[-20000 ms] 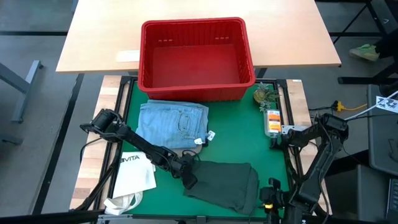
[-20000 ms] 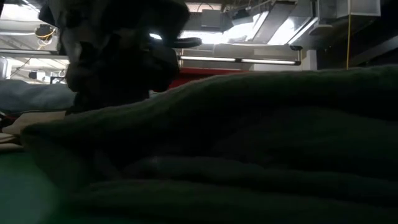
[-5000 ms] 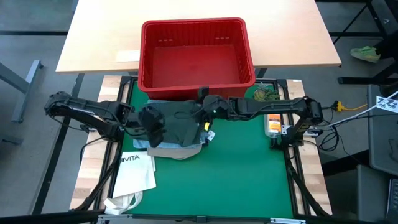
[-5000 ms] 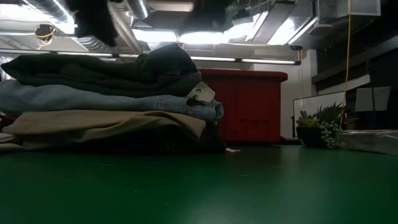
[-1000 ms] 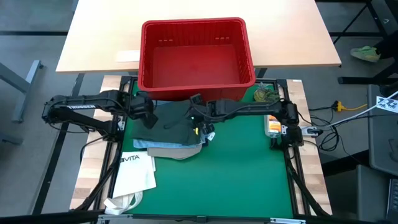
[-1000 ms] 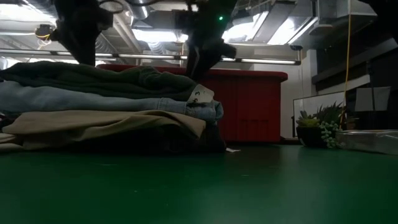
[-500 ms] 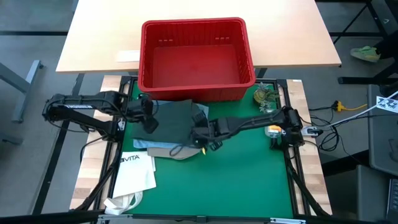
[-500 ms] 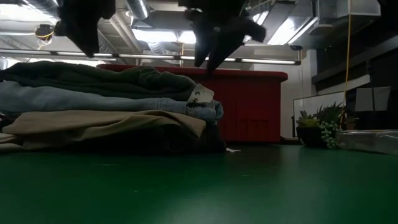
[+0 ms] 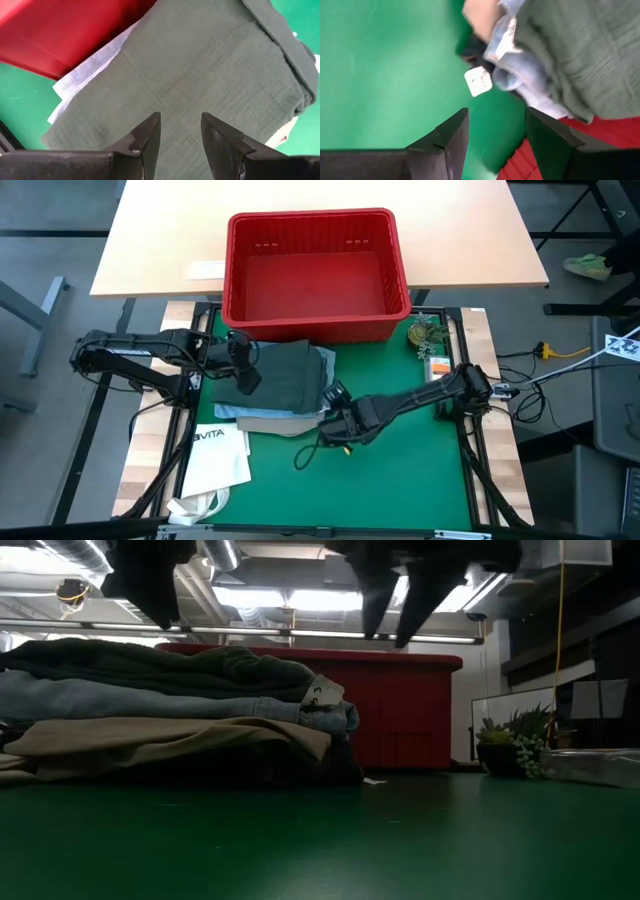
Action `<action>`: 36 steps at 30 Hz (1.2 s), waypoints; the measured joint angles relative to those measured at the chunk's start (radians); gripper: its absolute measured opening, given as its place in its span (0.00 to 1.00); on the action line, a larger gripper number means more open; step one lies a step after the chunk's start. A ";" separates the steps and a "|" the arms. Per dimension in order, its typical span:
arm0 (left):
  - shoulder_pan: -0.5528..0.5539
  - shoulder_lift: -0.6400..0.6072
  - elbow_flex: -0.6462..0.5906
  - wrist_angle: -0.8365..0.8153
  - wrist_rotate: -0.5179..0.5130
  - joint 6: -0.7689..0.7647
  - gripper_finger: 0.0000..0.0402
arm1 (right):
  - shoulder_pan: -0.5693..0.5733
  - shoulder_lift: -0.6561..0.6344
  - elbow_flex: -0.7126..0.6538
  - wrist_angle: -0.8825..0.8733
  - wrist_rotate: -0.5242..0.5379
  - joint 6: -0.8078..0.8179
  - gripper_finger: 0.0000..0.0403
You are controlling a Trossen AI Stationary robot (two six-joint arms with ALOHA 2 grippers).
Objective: Fold Laundry from Bin
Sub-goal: Put the stack of folded clothes into the red bin
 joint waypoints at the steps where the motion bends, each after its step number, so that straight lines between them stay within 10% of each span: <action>1: 0.000 0.006 0.000 0.002 0.000 0.000 0.34 | 0.008 0.000 0.000 -0.017 0.007 0.014 0.48; 16: -0.002 0.118 0.000 0.014 0.011 0.105 0.34 | 0.043 -0.272 -0.230 -0.084 0.009 0.193 0.48; 27: -0.002 0.121 0.000 0.025 0.011 0.131 0.34 | -0.018 -0.634 -0.789 0.556 0.005 0.470 0.48; 36: -0.002 0.121 0.000 0.029 0.011 0.132 0.34 | -0.199 -0.612 -1.095 1.167 -0.067 0.663 0.48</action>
